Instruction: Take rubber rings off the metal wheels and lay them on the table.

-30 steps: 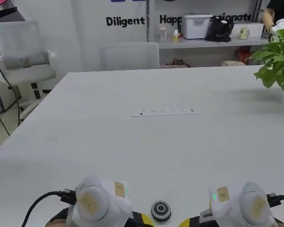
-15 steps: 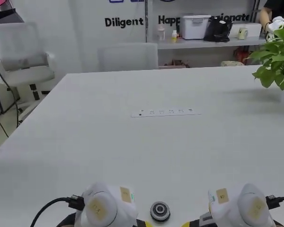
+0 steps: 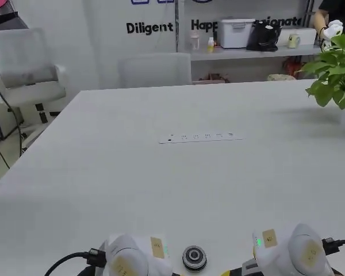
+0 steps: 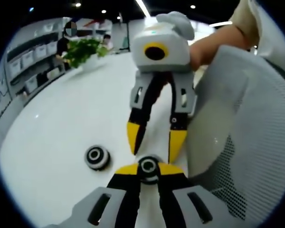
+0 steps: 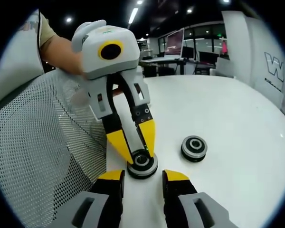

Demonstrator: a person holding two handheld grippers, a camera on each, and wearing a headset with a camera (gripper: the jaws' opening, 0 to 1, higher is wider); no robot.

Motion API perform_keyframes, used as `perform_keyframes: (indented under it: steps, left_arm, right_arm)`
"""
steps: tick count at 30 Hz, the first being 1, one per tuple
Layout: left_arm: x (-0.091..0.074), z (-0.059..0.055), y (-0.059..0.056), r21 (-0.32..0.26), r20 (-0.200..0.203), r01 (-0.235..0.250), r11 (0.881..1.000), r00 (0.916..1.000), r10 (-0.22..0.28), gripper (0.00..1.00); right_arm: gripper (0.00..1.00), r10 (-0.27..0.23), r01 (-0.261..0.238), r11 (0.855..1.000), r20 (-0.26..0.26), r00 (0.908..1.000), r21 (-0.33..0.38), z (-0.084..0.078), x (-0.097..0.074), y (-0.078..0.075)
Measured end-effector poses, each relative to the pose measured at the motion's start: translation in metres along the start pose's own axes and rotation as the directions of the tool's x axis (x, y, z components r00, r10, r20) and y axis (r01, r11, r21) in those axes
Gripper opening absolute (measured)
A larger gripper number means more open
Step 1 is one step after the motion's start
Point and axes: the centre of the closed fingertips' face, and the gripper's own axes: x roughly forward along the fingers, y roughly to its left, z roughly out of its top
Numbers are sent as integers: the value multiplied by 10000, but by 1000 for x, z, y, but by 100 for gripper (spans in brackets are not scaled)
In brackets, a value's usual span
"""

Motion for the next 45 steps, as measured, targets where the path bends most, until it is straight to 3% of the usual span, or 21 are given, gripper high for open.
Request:
perform_keyframes:
  steps: [10, 14, 34, 39, 40, 45]
  left_arm:
    - [2, 0, 3, -117, -33, -372, 9992, 9993, 372, 13]
    - [2, 1, 4, -77, -27, -444, 9990, 9990, 444, 13]
    - [4, 2, 8, -155, 122, -794, 9967, 9968, 796, 13]
    - [5, 3, 9, -190, 138, -855, 9962, 9962, 857, 13]
    - [5, 3, 9, -188, 133, -883, 9959, 9960, 885, 13]
    - [5, 3, 10, -234, 126, -982, 9949, 9951, 985, 13]
  right_arm:
    - [27, -17, 17, 10000, 91, 10000, -4, 2, 1, 0]
    - [22, -212, 212, 9998, -144, 9997, -36, -3, 1, -4]
    - [2, -229, 254, 9952, -281, 9993, 940, -11, -4, -6]
    - [0, -478, 468, 9814, 9, 9989, 1864, -9, -9, -12]
    - [0, -567, 532, 9715, 85, 9984, 2311, -10, -11, -13]
    - [0, -688, 561, 9604, 371, 9969, 2730, -8, -13, -16]
